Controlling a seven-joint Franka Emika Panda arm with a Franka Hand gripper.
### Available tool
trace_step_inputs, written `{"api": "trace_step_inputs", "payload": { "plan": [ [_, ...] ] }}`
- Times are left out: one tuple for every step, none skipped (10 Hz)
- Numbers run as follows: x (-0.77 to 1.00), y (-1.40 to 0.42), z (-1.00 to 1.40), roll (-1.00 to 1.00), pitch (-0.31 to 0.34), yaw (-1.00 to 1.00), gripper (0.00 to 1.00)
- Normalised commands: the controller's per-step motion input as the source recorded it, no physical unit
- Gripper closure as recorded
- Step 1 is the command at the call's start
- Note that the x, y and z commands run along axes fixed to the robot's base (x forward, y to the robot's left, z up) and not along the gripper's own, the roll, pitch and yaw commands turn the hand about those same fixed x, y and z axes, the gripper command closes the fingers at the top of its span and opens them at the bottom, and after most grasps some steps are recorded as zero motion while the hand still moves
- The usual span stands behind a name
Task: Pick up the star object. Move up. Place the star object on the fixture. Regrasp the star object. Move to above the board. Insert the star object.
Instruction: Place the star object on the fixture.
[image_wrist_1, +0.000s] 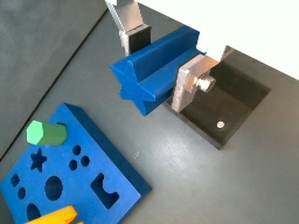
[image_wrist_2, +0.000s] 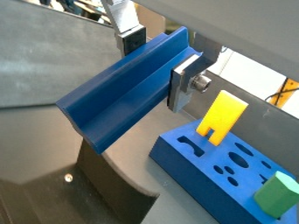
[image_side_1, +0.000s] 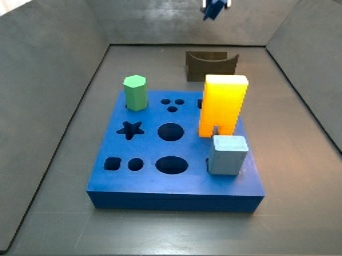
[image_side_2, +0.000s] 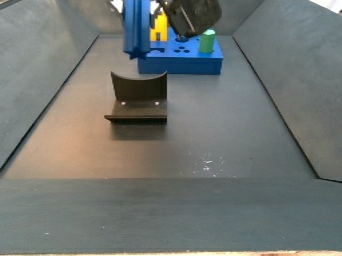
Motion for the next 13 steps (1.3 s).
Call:
{"api": "trace_step_inputs", "payload": {
  "plan": [
    [0.14, 0.14, -1.0, -1.0, 0.223, -0.09, 1.0],
    [0.17, 0.14, -1.0, -0.96, 0.248, -0.16, 1.0],
    [0.18, 0.14, -1.0, -0.81, 0.214, -0.19, 1.0],
    [0.19, 0.14, -1.0, -0.65, 0.172, -0.22, 1.0],
    [0.2, 0.14, -1.0, -0.45, 0.117, -0.24, 1.0],
    [0.2, 0.14, -1.0, -0.3, 0.082, -0.23, 1.0],
    [0.21, 0.14, -1.0, -0.24, 0.054, -0.23, 1.0],
    [0.14, 0.1, -0.67, -0.19, -0.007, -0.2, 1.0],
    [0.11, 0.08, -0.49, -0.17, -0.028, -0.18, 1.0],
    [0.09, 0.07, -0.33, -0.15, -0.044, -0.15, 1.0],
    [0.08, 0.08, -0.25, -0.13, -0.065, -0.11, 1.0],
    [0.08, 0.08, -0.24, -0.13, -0.066, -0.09, 1.0],
    [0.08, 0.08, -0.24, -0.13, -0.066, -0.07, 1.0]
  ]
}}
